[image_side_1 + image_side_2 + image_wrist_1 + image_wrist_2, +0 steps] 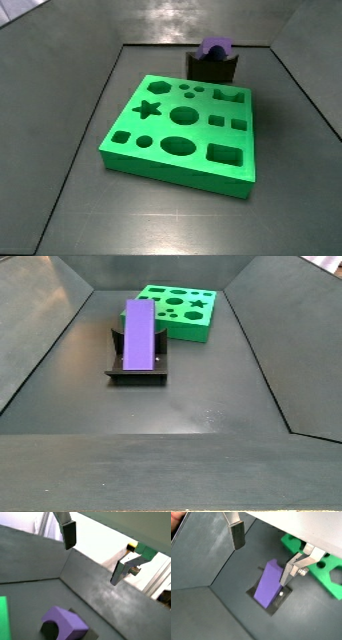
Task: Pick up the arch object. Move up. Place the arch object on the fixture. Regrasp the arch object. Rotate the arch object. Move to above the board. Insert the arch object.
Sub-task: Regrasp the arch object.
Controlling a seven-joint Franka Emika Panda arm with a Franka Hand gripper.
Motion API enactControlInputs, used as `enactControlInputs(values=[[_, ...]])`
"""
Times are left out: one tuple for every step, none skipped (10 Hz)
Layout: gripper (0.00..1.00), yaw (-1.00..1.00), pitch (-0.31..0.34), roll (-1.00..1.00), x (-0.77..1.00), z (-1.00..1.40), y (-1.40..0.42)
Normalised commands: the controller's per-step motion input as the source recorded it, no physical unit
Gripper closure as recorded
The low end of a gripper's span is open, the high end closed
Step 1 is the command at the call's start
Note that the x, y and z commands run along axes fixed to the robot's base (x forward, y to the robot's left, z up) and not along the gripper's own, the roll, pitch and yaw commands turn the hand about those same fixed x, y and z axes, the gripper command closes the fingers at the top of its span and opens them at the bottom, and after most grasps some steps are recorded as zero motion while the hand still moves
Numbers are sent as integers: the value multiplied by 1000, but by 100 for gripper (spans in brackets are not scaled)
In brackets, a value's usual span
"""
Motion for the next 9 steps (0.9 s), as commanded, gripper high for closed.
enactControlInputs(values=[[0,240,266,1000,262,-14,-61],[0,272,229,800,311,-19,-63],[0,287,192,635,350,-20,-64],[0,293,139,421,397,-19,-68],[0,289,101,287,429,-12,-58],[0,266,48,209,443,-9,-51],[0,251,24,196,441,-13,-57],[0,214,7,191,433,-16,-65],[0,194,5,189,435,-17,-65]])
